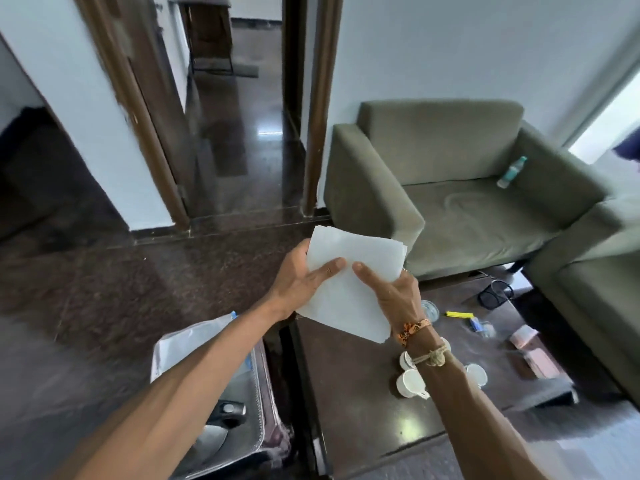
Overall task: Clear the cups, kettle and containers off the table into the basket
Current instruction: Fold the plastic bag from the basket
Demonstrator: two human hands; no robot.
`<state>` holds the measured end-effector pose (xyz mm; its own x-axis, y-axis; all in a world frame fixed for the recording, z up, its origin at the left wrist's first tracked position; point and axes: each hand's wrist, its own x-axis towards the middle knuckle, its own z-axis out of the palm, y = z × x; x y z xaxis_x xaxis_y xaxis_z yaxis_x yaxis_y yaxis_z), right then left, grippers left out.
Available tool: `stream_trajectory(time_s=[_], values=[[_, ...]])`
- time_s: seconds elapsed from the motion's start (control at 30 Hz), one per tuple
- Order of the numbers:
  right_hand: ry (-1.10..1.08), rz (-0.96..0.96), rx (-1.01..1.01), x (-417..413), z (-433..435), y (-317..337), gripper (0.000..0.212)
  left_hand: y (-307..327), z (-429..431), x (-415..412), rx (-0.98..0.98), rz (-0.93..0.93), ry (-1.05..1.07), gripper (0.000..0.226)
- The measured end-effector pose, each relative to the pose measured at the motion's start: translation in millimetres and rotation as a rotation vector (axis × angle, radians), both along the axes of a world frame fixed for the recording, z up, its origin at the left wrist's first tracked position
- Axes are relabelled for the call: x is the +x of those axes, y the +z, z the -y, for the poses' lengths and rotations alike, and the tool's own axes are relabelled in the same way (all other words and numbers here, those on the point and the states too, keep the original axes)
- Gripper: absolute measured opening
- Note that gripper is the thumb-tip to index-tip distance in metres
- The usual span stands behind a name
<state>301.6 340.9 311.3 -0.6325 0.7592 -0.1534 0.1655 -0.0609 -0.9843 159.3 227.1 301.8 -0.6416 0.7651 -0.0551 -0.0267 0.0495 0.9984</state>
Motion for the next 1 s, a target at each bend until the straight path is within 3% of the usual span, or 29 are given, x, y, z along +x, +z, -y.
stream_trajectory(time_s=[0.1,0.23,0.43,0.57,0.73,0.83,1.0], values=[[0.002,-0.056,-0.090,44.3,-19.0,7.8,0.037,19.9,-18.4,39.7,0.063,-0.060,0.046,0.041],[-0.074,-0.057,-0.042,97.1,-35.4,10.8,0.045,37.7,-43.7,96.9,0.087,-0.192,0.062,0.050],[-0.149,-0.102,0.059,167.6,-57.9,42.5,0.031,55.2,-74.4,166.7,0.155,-0.005,0.038,0.026],[-0.129,-0.145,0.040,207.1,-68.5,52.6,0.027,71.4,-88.6,191.8,0.227,-0.055,0.031,0.028],[-0.268,-0.131,0.196,222.9,-75.9,57.2,0.026,92.5,-104.1,209.4,0.237,-0.110,-0.123,0.026],[-0.363,-0.144,0.229,224.4,-79.9,63.2,0.036,95.6,-108.2,207.0,0.182,-0.026,-0.213,0.033],[-0.304,-0.158,0.155,219.9,-77.1,65.5,0.045,92.3,-106.4,201.8,0.193,-0.022,-0.169,0.025]])
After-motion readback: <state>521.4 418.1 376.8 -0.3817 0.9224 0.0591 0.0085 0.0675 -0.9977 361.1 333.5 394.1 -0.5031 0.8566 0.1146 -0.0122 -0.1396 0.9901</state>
